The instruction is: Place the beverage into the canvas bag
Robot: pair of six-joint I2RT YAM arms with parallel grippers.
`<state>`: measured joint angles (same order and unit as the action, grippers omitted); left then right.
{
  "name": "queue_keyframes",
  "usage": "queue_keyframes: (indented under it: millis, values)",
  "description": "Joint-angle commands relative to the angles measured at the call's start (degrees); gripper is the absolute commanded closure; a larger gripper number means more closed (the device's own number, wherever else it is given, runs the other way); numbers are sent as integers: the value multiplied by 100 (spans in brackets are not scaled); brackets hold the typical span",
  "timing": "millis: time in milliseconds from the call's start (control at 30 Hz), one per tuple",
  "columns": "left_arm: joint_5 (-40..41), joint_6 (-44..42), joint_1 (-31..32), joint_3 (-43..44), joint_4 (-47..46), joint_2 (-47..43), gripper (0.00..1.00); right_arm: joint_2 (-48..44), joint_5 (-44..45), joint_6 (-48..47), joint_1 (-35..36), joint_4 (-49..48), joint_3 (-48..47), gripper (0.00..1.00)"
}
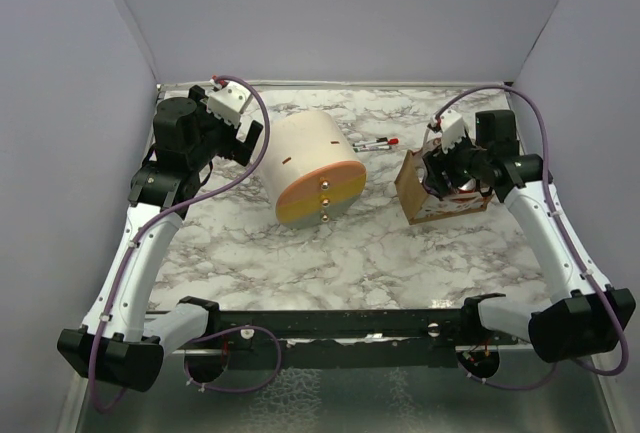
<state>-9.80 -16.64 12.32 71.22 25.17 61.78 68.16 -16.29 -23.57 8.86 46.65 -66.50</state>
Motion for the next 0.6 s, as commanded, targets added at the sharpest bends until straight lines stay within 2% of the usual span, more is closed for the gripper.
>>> queue_keyframes:
  millis: [0, 567]
  values:
    - [-180, -37, -40, -25, -3, -174, 1, 126, -429, 125, -42, 97, -304, 69]
    - [-294, -40, -39, -40, -11, -178, 1, 413, -1184, 124, -65, 310, -652, 71]
